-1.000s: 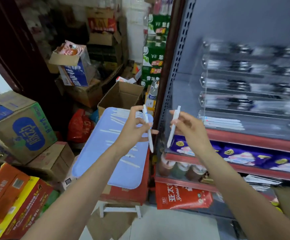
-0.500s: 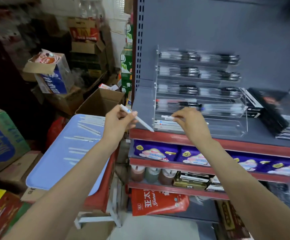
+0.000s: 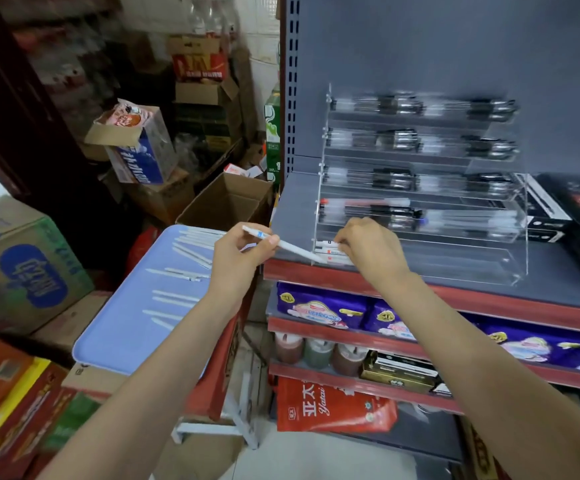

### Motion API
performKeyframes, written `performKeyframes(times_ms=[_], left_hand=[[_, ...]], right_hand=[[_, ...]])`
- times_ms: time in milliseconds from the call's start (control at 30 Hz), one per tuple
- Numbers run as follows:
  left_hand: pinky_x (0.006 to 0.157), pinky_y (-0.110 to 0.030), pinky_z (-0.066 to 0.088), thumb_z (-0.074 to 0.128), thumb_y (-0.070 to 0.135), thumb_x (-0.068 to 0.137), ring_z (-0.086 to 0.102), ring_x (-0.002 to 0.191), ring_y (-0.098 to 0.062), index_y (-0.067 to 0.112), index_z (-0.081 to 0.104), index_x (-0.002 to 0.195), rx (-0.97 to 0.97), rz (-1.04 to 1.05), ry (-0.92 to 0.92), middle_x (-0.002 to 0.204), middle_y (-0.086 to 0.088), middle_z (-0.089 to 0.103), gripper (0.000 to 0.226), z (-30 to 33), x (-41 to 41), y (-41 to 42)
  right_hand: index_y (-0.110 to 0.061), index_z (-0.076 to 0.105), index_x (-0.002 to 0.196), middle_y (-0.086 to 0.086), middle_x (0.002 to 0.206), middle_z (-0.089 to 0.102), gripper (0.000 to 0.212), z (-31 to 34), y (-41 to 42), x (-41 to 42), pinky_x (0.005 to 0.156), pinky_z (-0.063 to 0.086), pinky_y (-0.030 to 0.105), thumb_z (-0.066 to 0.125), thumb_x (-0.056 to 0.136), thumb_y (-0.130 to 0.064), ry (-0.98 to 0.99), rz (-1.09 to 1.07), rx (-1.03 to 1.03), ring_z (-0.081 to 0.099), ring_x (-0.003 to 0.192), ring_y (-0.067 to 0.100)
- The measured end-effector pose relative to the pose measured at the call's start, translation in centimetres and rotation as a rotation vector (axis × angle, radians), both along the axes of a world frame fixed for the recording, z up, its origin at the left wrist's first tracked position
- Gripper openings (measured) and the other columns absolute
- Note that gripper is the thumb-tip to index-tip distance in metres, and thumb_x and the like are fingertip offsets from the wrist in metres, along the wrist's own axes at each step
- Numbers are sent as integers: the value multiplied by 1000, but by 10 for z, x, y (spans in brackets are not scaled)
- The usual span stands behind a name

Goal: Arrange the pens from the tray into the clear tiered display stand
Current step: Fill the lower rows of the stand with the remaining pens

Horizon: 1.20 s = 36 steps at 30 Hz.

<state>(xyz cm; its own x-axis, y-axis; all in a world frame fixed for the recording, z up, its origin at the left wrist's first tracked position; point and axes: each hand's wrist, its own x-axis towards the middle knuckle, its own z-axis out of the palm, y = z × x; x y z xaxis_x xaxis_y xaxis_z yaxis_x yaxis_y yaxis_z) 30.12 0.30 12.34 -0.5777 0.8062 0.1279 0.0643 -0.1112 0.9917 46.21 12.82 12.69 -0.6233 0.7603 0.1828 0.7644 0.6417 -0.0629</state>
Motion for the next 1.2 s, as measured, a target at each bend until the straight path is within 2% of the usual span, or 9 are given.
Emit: performKeyframes(times_ms=[167,267,333,400,500,633,867,967,1200], left_hand=[[77,-25,57,66,5,83,65,74,-7,16,61,88,-9,-22,-22,80,1,64,14,-1,4,2],[80,-29,57,67,5,82,66,81,-16,14,60,90,-13,-41,-65,82,-2,64,13,-2,6,6],[82,-31,56,68,6,82,66,86,-20,8,60,92,-16,-49,-97,84,-3,65,13,-2,12,11],[79,-27,56,69,5,81,67,87,-19,2,59,95,-14,-43,-137,85,-4,65,17,-1,23,18],[71,-18,55,69,5,82,68,85,-17,3,60,95,-11,-76,-173,90,-9,65,17,3,42,29],[85,-20,50,67,15,85,60,91,-4,16,60,109,-107,-25,105,107,0,64,26,0,48,39],[89,-21,40,59,14,91,51,110,-8,14,52,132,-217,18,309,134,-2,54,42,-4,39,44],[90,-23,42,61,13,89,54,116,-16,14,55,130,-263,-14,325,131,-4,57,42,-7,38,47],[89,-24,47,63,7,87,60,109,-16,13,63,120,-230,-40,338,118,-5,66,33,-6,40,49]], right_hand=[[-11,65,106,3,106,57,22,-7,2,5,71,51,33,60,86,-4,1,23,81,53,104,23],[-12,69,102,3,102,62,16,0,-7,20,76,50,28,57,92,-15,378,0,-63,57,94,19],[-15,71,100,0,94,66,16,11,-16,31,75,45,10,61,90,-22,591,25,-268,59,85,12],[-20,72,101,-4,91,67,17,17,-22,41,71,42,8,65,86,-24,615,66,-437,60,83,9],[-18,74,96,0,90,68,14,16,-19,55,70,42,8,68,84,-17,609,36,-415,60,81,13],[-11,75,95,7,91,70,14,14,-5,77,66,38,0,69,82,-12,592,-77,-273,57,74,12],[-8,73,100,10,100,69,17,5,6,75,77,43,16,66,85,-10,389,-134,-287,62,86,17],[-10,72,102,10,106,64,18,5,11,67,88,49,38,66,86,-11,344,-148,-276,62,98,25],[-16,72,82,3,83,70,14,8,15,59,81,54,43,64,82,-5,281,-107,-341,66,85,25]])
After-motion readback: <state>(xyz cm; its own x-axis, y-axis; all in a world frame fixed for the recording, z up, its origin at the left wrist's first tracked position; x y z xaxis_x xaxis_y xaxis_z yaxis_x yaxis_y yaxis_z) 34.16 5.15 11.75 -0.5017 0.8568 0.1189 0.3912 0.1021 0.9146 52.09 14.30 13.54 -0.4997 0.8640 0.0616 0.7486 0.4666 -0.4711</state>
